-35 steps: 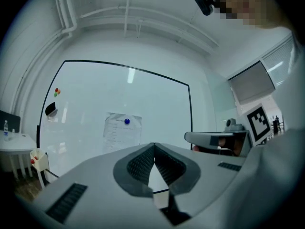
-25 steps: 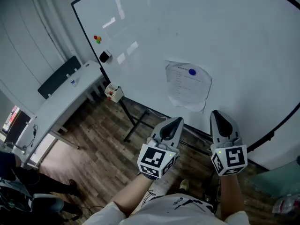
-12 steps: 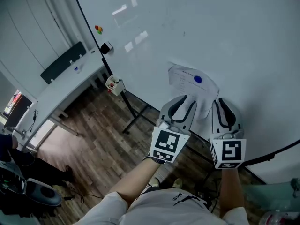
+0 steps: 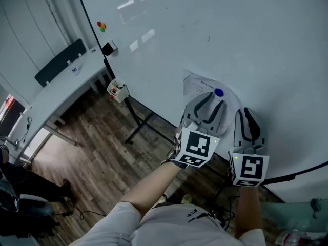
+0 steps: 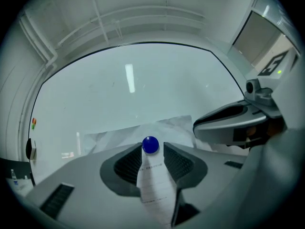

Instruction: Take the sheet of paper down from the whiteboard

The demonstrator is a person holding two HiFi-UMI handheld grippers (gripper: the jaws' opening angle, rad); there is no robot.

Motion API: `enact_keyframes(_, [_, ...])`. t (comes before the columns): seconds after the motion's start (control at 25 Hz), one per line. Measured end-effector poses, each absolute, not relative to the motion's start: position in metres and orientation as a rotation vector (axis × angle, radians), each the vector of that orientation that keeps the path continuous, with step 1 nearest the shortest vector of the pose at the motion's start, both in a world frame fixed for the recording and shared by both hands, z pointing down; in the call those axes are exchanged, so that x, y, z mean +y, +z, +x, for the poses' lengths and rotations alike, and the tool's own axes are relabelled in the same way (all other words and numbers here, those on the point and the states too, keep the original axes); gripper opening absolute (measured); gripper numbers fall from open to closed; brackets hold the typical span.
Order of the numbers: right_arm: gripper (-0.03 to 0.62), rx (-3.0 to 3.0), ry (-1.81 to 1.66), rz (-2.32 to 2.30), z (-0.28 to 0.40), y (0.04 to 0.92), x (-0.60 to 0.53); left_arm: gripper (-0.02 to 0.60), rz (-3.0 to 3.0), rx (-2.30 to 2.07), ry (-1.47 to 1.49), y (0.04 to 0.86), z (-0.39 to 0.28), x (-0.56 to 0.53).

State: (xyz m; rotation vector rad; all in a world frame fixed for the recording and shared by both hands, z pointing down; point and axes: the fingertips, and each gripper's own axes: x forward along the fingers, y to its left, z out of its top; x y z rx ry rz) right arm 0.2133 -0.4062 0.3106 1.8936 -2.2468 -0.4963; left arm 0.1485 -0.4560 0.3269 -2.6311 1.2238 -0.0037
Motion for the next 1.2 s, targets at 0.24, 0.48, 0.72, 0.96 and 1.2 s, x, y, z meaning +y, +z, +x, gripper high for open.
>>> enact_keyframes(0.24, [0.054,-2.255,-0.518,1.878,0.209,0.307,-0.413,0.144,-2.644,1.201,0.040,0.323,0.156,-0.466])
enact_keyframes(0.48, [0.054,-2.276,-0.472,1.899,0.209,0.311,-0.417,0.144,-2.652,1.200,0.076,0.323,0.156,-0.471])
enact_keyframes(0.72, [0.054,-2.268,-0.462,1.922,0.212,0.311,-0.421,0.143,-2.644,1.197,0.101,0.322,0.154,-0.471])
enact_keyframes(0.96, [0.054,-2.252,-0.471,1.931,0.215,0.311,-0.421,0.135,-2.640,1.191,0.107,0.322,0.155,-0.471])
enact_keyframes(1.2, [0.014,-2.275,-0.430,1.911,0.216,0.313,-0.422,0.132,-2.662,1.166,0.136,0.319,0.155,-0.470])
